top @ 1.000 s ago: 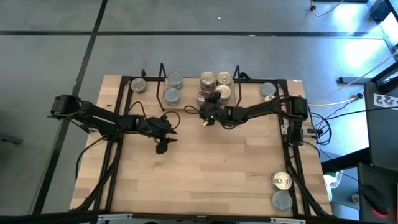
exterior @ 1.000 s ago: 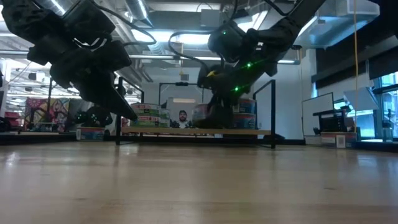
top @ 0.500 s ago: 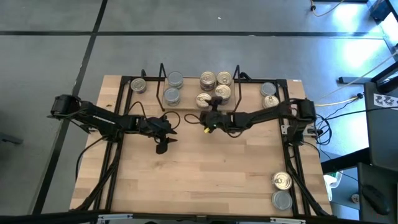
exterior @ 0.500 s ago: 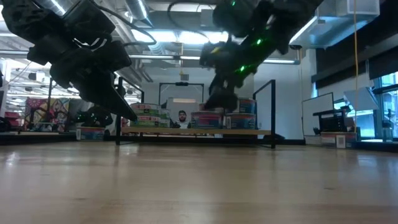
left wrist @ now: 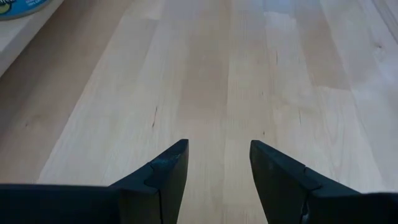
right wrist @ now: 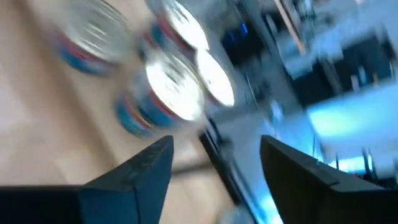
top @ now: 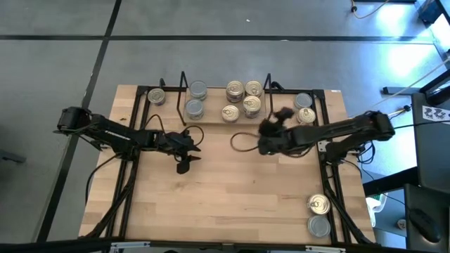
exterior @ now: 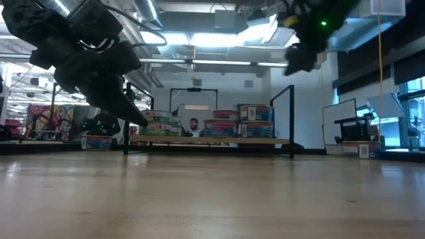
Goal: Stack canned seafood by type on shelf
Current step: Stack the blue and pink tuna can on top of the blue and pink tuna can on the shelf
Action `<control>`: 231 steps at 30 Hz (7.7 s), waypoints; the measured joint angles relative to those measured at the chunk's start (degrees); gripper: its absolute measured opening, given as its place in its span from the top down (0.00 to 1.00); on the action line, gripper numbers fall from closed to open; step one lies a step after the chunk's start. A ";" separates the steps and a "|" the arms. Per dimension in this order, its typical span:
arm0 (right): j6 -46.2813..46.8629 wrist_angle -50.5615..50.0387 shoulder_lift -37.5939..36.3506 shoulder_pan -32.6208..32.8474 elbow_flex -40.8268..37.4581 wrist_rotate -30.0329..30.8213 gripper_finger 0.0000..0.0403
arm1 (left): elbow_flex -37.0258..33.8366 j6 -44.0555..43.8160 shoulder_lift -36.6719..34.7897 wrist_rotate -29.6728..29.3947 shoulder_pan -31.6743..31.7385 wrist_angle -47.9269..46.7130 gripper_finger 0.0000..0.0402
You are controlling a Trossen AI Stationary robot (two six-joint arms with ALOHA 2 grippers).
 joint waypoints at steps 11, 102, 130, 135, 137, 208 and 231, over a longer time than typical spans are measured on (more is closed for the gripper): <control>25.68 -24.49 -4.88 -13.65 -5.90 -9.91 0.61 | 0.00 0.21 0.00 0.00 0.00 -0.17 0.58; 24.87 3.84 -4.96 -8.27 -22.44 -51.81 0.97 | 0.00 -0.08 0.00 -1.18 0.07 0.39 0.58; 3.17 58.99 19.89 7.22 -16.23 -49.86 0.97 | 12.19 -1.29 23.53 -2.14 -5.32 16.61 0.58; -5.11 56.59 20.88 8.36 -10.60 -49.55 0.97 | 18.30 2.22 27.99 -2.16 -6.66 14.56 0.58; -7.77 54.15 19.64 9.25 -9.19 -48.68 0.97 | 20.33 3.85 27.95 -2.16 -6.88 12.67 0.58; -43.49 51.33 31.45 17.56 -6.00 -13.11 0.45 | 20.73 0.53 43.89 20.17 5.93 33.40 0.58; -41.90 47.42 16.50 18.73 -6.19 -14.53 0.53 | 20.48 6.14 17.45 7.71 4.48 -9.29 0.58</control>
